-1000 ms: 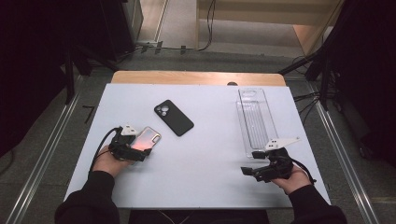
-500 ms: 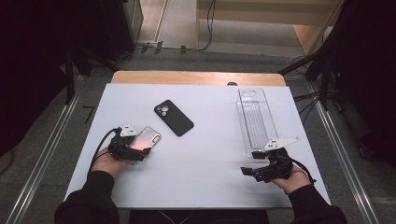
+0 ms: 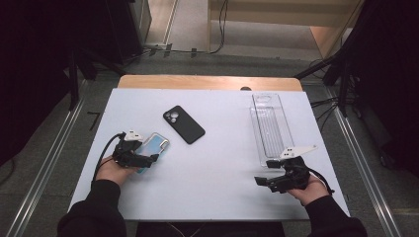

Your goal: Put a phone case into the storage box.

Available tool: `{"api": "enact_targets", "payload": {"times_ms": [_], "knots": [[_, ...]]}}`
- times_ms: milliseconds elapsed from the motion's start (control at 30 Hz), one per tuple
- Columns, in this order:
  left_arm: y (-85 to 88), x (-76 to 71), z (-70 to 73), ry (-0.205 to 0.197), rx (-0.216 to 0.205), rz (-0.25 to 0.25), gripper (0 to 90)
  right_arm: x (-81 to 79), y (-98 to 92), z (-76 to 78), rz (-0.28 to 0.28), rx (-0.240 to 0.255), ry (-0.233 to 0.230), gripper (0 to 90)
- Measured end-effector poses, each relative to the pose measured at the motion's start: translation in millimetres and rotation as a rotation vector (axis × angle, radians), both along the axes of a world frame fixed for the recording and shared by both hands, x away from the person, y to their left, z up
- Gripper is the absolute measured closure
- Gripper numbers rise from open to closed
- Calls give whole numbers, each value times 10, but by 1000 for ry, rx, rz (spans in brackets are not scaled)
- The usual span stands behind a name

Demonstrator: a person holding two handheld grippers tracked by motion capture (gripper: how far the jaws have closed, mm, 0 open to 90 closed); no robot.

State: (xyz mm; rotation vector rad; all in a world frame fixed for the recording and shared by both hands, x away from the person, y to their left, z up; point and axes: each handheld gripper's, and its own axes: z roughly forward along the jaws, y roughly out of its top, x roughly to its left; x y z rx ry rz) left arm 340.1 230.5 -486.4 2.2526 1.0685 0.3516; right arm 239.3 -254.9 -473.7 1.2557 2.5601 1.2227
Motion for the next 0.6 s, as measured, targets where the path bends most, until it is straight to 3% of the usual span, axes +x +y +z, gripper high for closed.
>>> {"api": "enact_targets", "payload": {"times_ms": [267, 600], "knots": [[-87, -75, 213, -30, -40, -41, 174, 1, -4, 2, -1, 2, -5, 152], [-192, -196, 431, -11, -105, -56, 174, 2, -5, 3, -5, 4, -4, 152]]}}
